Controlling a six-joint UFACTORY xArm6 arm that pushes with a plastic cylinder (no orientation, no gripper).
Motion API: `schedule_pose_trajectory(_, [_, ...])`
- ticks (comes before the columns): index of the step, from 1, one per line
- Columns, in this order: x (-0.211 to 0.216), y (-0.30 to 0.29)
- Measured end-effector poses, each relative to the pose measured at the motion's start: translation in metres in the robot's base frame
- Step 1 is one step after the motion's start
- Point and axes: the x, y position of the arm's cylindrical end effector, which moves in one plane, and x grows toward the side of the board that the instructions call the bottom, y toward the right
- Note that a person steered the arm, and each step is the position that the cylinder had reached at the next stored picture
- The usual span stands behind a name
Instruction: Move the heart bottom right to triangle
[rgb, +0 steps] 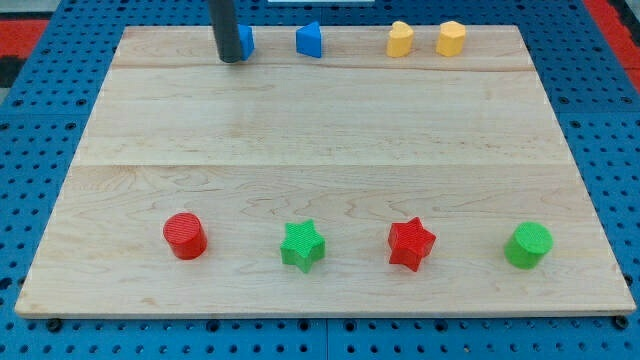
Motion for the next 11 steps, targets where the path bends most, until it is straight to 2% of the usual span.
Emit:
schedule_pose_trajectory(2, [0.003, 0.117])
schedule_pose_trajectory(4, [0.014, 0.206])
schedule_pose_trajectory(5, [-0.002, 0.236])
schedule_pose_trajectory(7, [-0.023, 0.235])
schedule_pose_trajectory(9, [-0.063, 0.238])
schedule_pose_trajectory(10, [-0.064, 0.234])
schedule_pose_trajectory(11, [-0.063, 0.201])
